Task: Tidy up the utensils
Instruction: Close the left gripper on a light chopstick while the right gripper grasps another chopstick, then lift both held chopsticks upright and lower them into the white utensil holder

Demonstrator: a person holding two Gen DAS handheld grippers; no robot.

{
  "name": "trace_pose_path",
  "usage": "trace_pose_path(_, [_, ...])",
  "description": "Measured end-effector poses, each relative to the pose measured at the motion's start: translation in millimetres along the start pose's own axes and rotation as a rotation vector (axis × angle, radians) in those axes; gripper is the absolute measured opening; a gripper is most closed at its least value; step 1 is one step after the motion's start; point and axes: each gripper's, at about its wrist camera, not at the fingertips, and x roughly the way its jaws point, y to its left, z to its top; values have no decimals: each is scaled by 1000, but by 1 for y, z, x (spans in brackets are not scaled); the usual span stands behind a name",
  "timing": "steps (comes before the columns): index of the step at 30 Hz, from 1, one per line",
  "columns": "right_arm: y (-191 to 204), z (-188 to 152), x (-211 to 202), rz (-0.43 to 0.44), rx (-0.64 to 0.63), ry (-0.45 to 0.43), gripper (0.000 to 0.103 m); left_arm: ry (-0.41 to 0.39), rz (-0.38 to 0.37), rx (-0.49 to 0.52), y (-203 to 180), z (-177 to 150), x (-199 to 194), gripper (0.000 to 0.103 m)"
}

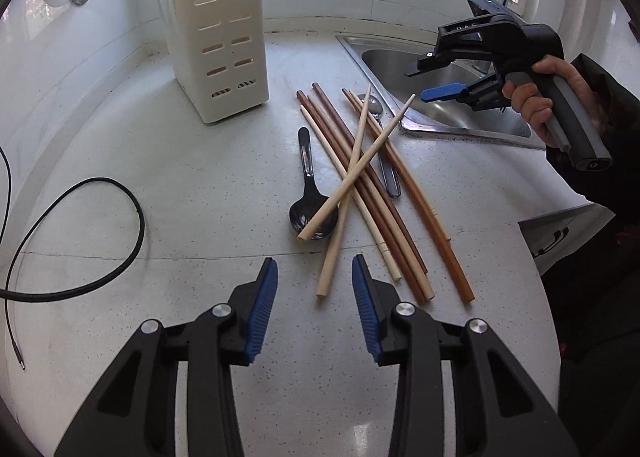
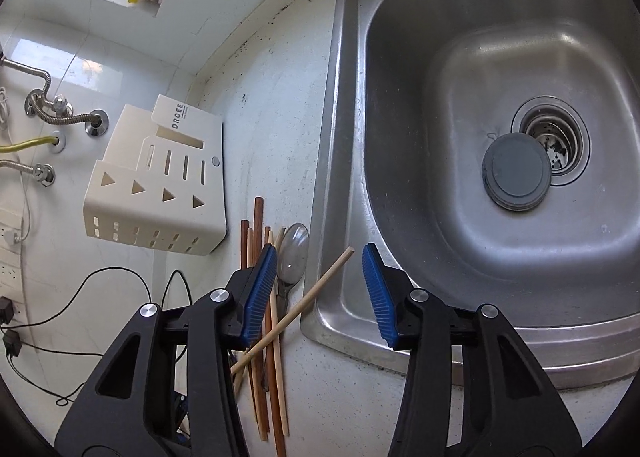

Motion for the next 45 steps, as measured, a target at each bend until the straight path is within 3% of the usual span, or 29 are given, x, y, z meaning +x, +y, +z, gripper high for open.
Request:
trace_pose_path(11, [-1,-2,14,-18,-1,-4,35,3,-53,-28,5,-2,9,37])
trace_pose_path(17, [-3,-5,22,-17,7,14,32,12,-80,-38,8,-3,11,26])
trace_pose_path(27, [-2,-5,26,-39,-8,3,15,19,-103,-15,4,-7,8,9])
trace_pose_path(31, [0,-6,24,-26,-12,-5,14,15,-76,11,-3,-6,9,7])
trace_pose_path(45, [26,-5,-21,123,-73,-86,7,-140,-98,-94,-21,1,-44,6])
